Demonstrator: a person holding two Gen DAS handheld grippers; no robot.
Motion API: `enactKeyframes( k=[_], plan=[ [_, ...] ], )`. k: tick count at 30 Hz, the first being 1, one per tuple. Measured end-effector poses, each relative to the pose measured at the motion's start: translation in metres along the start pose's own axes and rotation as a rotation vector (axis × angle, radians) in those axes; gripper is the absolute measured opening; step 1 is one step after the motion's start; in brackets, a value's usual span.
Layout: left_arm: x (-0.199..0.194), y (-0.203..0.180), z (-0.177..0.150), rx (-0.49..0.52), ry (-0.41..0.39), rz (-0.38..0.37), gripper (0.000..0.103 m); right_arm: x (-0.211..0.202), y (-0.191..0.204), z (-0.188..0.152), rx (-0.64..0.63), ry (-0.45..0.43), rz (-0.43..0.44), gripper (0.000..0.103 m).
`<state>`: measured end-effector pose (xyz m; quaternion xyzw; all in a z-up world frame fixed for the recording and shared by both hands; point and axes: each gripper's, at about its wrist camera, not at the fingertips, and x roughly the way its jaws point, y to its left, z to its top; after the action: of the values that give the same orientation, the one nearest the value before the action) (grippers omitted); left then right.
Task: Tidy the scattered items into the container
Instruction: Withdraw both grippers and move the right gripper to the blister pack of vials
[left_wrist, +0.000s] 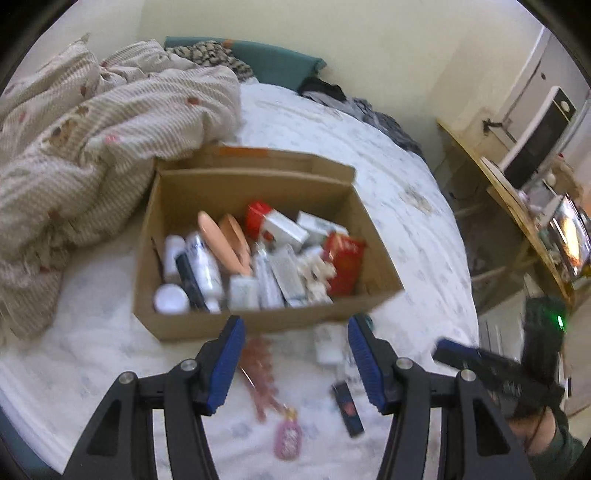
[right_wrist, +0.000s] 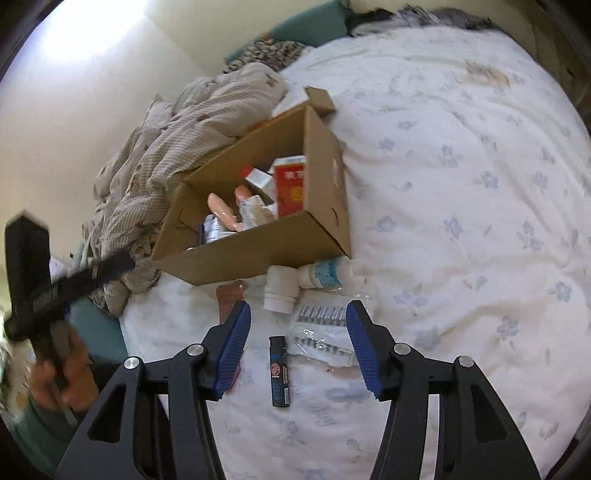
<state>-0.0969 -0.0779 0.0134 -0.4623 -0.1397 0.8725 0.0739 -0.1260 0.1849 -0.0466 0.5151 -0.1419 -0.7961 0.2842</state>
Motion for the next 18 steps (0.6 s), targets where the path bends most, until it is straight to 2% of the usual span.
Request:
enactKeyframes(
  k=[5,8,11,14,18],
  plan=[
    [0.011,-0.007,-0.015,0.036,0.008,0.049,0.059,0.013,-0.022,-0.002,0.082,0.037,-0.006,0.058],
    [0.018,-0.004,-0.016,0.027,0.019,0.057,0.059,0.029,-0.055,-0.006,0.236,0.105,0.054,0.058],
    [0.028,0.002,-0.017,0.003,0.054,0.044,0.062,0.031,-0.078,-0.007,0.337,0.109,0.047,0.058],
    [0.035,0.008,-0.018,-0.013,0.093,0.061,0.062,0.036,-0.088,-0.005,0.375,0.117,0.046,0.059],
    [0.042,0.016,-0.021,-0.045,0.135,0.057,0.062,0.054,-0.08,-0.01,0.333,0.18,0.039,0.059]
  ],
)
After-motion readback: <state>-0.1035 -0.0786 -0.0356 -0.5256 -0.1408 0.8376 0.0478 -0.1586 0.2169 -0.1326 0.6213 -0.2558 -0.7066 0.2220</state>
